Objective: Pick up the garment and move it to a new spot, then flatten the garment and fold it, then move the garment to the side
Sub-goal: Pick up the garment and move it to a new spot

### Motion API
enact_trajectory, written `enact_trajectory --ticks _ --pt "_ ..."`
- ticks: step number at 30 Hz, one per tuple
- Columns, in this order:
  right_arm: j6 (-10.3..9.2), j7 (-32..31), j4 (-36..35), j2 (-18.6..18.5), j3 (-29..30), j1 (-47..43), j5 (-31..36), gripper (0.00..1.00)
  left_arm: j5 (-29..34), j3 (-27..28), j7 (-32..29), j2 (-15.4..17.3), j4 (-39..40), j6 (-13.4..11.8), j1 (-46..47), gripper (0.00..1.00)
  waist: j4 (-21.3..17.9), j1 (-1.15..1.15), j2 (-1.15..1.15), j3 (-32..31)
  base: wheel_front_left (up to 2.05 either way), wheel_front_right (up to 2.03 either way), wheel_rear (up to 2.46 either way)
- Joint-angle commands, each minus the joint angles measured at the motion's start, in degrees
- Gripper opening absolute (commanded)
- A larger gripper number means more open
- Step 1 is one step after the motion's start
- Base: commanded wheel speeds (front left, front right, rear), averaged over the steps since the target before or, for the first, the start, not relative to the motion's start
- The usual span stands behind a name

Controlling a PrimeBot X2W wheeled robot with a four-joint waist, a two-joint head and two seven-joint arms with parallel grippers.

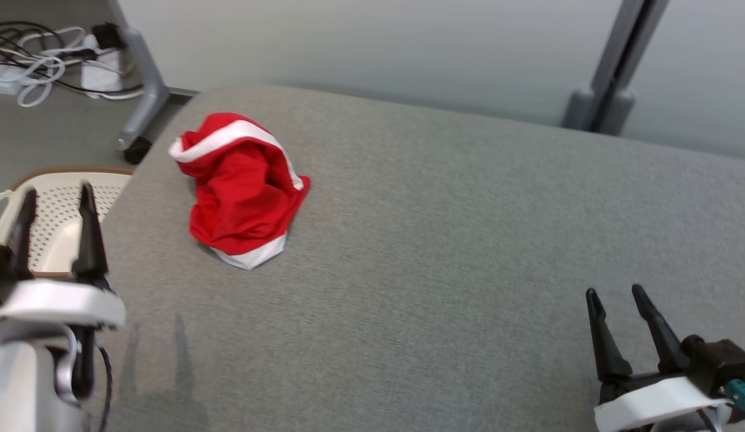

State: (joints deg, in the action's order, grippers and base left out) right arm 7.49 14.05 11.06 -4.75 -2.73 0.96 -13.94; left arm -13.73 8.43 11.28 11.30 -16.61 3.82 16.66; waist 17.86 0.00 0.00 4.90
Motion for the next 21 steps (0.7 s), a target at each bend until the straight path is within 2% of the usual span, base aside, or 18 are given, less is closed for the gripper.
enact_trajectory --ticks 1,13,21 --pt "0.02 -0.1 -0.4 -0.6 0.3 0.7 0.2 1.0 -0.2 -0.2 -0.1 0.0 -0.3 0.3 1.3 1.0 -3.4 0.0 0.0 3.5 0.0 0.0 0.0" --pt "0.02 -0.8 -4.8 -2.0 2.7 4.2 1.1 1.0 -1.0 0.2 -4.0 6.4 -10.3 0.5 19.2 1.0 -13.8 0.0 0.0 14.5 0.0 0.0 0.0" --pt "0.02 -0.4 -4.9 -1.8 3.2 5.8 0.9 1.0 -0.7 -1.3 -10.1 10.3 -20.3 1.4 25.0 1.0 -17.5 0.0 0.0 17.8 0.0 0.0 0.0"
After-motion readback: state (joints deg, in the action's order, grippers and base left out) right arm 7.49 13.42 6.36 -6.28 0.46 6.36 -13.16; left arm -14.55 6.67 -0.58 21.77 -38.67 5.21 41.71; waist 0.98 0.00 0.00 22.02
